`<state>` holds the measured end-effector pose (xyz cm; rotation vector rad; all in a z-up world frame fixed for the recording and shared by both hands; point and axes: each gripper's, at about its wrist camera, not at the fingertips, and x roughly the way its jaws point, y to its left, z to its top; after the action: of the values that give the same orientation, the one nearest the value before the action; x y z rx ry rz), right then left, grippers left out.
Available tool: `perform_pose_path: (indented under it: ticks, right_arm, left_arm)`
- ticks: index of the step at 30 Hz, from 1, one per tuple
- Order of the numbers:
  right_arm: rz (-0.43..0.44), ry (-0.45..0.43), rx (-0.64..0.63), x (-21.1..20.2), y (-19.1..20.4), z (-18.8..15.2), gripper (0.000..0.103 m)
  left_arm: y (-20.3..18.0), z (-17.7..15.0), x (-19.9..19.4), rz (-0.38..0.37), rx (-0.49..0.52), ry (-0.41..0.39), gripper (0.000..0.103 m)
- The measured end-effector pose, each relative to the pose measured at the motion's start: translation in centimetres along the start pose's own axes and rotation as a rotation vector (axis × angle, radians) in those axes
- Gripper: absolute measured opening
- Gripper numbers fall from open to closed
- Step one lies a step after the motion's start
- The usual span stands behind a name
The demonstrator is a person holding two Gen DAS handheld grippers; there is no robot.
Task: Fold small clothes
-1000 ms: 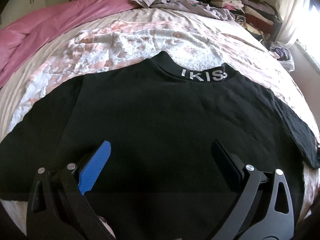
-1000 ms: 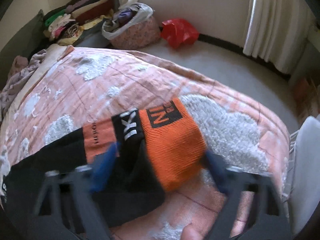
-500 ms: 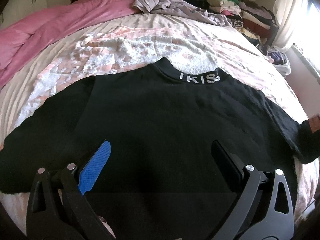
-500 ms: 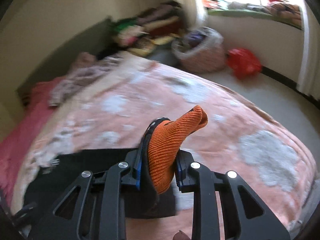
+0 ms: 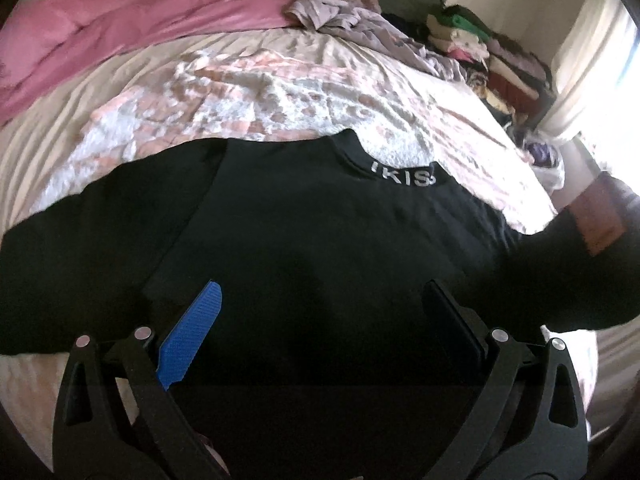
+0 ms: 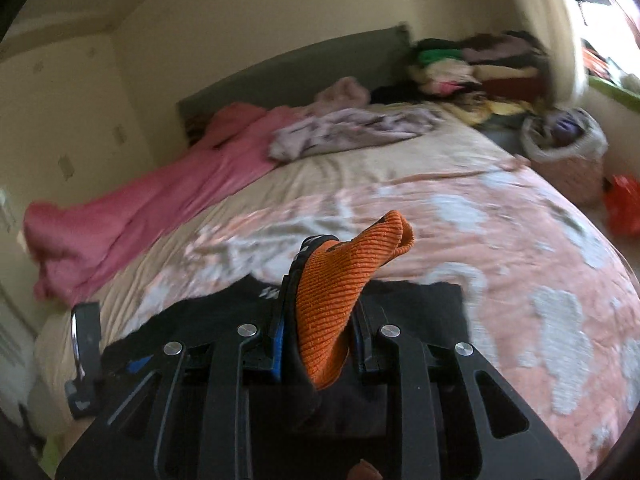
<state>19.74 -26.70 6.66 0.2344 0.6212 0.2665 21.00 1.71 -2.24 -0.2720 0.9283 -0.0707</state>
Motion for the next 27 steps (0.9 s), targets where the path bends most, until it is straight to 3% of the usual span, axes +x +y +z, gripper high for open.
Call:
perform_pose_path:
  ticks: [11,15,16,17,22,26,27]
  right_arm:
    - [0.048,0.106,-0.118,6.0,8.2,-3.5,0.027]
    - [0.079,0.123,-0.141,6.9,9.4,-4.5,0.045]
    - [0.095,0.124,-0.153,6.8,9.6,-4.6,0.059]
    - [0.103,0.122,-0.159,6.7,9.8,-4.7,0.065]
    - [0.127,0.085,-0.148,5.2,9.0,-4.4,0.070]
    - [0.018,0.093,-0.143,5.0,6.9,-4.3,0.073]
    - [0.004,0.096,-0.138,5.0,6.4,-4.4,0.073]
  left_arm:
    - [5.3,0.1,-1.1,-0.071,-0.147,0.001,0.095]
    - [6.0,-0.1,-1.0,-0.117,-0.177,0.010,0.095]
    - [6.0,-0.1,-0.9,-0.128,-0.179,0.015,0.095]
    - [6.0,-0.2,-0.9,-0.138,-0.181,0.020,0.095]
    - [5.3,-0.9,-0.2,-0.199,-0.187,0.058,0.093]
    - [4.0,-1.6,0.4,-0.228,-0.157,0.091,0.067]
    - [3.6,-1.9,0.6,-0.225,-0.148,0.102,0.064]
